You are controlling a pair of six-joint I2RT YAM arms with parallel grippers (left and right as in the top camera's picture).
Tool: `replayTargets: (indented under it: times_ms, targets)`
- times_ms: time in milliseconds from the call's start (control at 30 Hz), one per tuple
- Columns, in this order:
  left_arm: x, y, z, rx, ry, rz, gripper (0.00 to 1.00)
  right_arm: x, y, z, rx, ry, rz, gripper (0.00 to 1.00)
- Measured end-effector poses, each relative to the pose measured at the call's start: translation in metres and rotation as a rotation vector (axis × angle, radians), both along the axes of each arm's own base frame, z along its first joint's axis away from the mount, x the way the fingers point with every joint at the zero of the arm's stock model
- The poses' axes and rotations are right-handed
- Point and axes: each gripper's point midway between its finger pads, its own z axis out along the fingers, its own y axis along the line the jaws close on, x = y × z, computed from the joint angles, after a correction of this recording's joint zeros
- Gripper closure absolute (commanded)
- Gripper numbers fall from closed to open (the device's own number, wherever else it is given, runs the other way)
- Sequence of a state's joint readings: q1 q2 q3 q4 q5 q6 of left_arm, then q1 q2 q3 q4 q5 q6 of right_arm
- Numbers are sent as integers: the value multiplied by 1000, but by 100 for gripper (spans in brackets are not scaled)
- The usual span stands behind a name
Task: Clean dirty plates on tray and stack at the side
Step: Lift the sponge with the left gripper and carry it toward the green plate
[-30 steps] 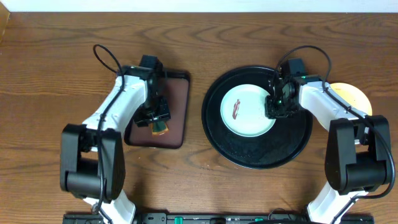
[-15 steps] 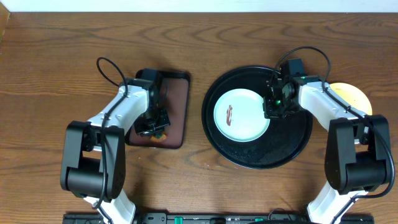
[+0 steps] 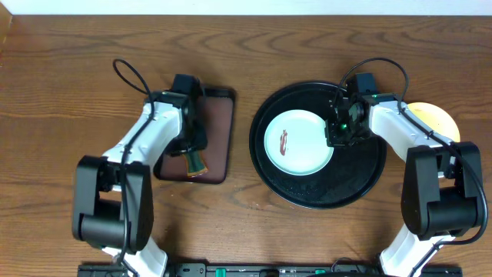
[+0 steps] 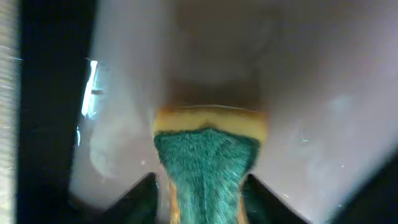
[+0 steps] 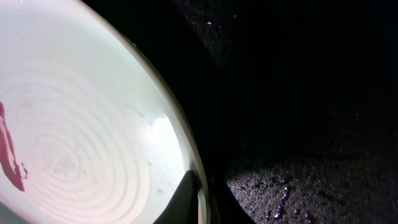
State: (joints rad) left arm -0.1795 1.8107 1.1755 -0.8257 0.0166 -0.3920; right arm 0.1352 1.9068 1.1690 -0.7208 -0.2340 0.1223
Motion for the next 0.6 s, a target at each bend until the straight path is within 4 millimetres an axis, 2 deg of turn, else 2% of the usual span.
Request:
replayTargets:
  times_ms: [33,100,200,233,267,300,500,600]
  targets:
    - [-2,0,-8,-1,11,3,92,0,0,0,0,0,0,94]
    - [-1,-1,-16,-6,9,2,93,0,0,0,0,0,0,94]
    - [1,-1,-16,-6,5,-5,93,0,0,0,0,0,0,94]
    - [0,-1,-16,-5,7,-9,84,0,0,0,0,0,0,94]
    - [-1,-1,-11,-2,22,-16,63,0,0,0,0,0,0,94]
    - [-1,-1,-4,-1,26,-25,58,0,0,0,1,0,0,94]
    - [-5,-1,46,-13,-30,-30,55,0,0,0,1,1,0,94]
    - [-7,-3,47,-27,-30,-31,55,0,0,0,1,1,0,94]
